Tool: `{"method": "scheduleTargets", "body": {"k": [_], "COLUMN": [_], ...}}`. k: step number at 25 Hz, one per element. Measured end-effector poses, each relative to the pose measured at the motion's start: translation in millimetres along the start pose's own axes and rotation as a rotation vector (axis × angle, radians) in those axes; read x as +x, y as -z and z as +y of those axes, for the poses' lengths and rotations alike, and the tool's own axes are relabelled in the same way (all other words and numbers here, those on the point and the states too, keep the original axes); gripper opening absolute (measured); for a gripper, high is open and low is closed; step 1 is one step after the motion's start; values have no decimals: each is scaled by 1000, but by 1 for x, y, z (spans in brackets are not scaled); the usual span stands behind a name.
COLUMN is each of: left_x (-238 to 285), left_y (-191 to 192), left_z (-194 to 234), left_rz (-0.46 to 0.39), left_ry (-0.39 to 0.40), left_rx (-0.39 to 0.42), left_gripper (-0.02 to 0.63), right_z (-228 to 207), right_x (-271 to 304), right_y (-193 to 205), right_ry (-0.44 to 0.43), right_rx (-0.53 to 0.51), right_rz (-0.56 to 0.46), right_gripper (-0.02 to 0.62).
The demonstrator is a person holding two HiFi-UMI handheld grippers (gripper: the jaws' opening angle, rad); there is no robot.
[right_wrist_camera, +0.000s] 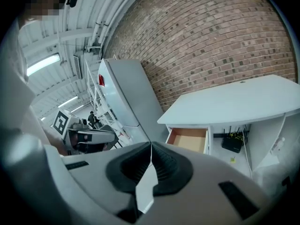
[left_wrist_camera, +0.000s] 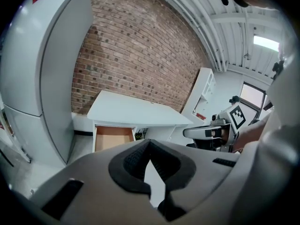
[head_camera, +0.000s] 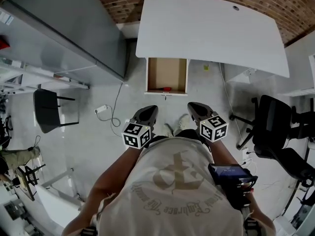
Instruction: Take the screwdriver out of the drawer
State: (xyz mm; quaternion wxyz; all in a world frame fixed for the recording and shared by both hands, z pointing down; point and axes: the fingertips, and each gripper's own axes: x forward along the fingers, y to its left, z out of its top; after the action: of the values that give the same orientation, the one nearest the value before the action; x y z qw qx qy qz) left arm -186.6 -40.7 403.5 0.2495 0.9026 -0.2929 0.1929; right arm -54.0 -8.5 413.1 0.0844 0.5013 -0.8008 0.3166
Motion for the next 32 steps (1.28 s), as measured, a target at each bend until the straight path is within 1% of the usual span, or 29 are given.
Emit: {"method": "scheduleTargets", "body": {"k": [5,11,14,19,27,32], "left_x": [19,49,62,89,100,104], "left_y": [-18,-39,-48,-52,-56,-55], "left_z": [9,11,12,-3,-10,-6], "left_rz": [2,15,27,64,99,114], "left_ry": [-26,-32,-39,-36,-30,-26], "left_rx": [7,41,58,89,118,134], "left_gripper": [20,20,20,20,20,20], "right_z": [-20,-42,-55,-84,-99,-111], "right_x": [13,23,27,22,15,10], "right_y": [-19,-43,-50,-49,-50,-51], "right_ry": [-27,-46,-53,-60,-45,-10], "right_rx": [-5,-69,-54,-19,18,33], "right_rz": [-4,-31,-48,-59,-71,-81], "right_gripper": [25,25,25,25,25,25]}}
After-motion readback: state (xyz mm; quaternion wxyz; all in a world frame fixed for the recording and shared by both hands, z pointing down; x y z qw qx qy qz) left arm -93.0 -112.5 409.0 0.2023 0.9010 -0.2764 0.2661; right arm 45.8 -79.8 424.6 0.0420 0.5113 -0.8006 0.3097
